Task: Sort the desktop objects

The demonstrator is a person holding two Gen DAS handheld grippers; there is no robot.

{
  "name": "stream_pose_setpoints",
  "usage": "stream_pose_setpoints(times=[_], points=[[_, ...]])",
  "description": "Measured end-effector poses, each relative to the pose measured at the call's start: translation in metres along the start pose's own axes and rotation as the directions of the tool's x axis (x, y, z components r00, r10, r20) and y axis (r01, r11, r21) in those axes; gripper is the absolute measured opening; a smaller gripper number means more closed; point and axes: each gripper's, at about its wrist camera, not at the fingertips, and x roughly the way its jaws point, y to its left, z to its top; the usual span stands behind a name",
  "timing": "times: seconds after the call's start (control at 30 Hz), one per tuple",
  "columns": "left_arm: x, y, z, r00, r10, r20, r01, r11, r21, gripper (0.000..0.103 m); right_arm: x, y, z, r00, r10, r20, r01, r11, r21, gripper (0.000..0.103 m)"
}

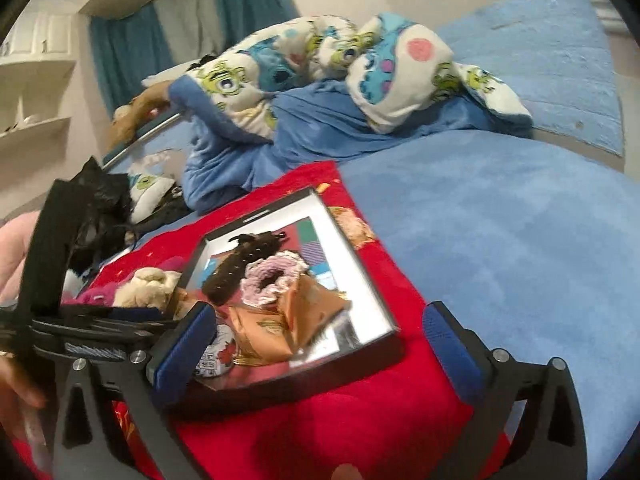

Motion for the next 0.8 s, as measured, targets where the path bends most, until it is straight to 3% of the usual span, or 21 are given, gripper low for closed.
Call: stream_pose_setpoints(times=[0.23, 0.37, 0.47, 0.67, 0.8], points=[[-0.028, -0.002, -0.001, 0.998, 0.059, 0.018, -0.059, 0.998, 0.008, 0.103, -0.022, 0.0, -0.003, 0.997, -0.06, -0.04, 0.061, 0.998, 0.015, 0.103], [-0.055, 0.011, -0.002, 0.994, 0.104, 0.043, -0.103, 0.994, -0.023, 0.103, -0.04, 0.007, -0.005, 0.995, -0.082, -0.049, 0.083, 0.996, 0.014, 0.103], [-0.085, 0.029, -0.006, 0.993, 0.099, 0.071, -0.095, 0.994, -0.057, 0.103, -0.056, 0.015, -0.005, 0.995, -0.086, -0.043, 0.088, 0.996, 0.035, 0.103], [-0.151, 0.07, -0.029, 0.984, 0.137, 0.117, -0.13, 0.99, -0.063, 0.103, -0.087, 0.043, -0.008, 0.998, -0.043, -0.039, 0.047, 0.993, 0.104, 0.103], [-0.195, 0.094, -0.054, 0.975, 0.181, 0.129, -0.171, 0.982, -0.082, 0.103, -0.101, 0.084, -0.01, 0.999, -0.012, -0.048, 0.015, 0.999, 0.053, 0.103]])
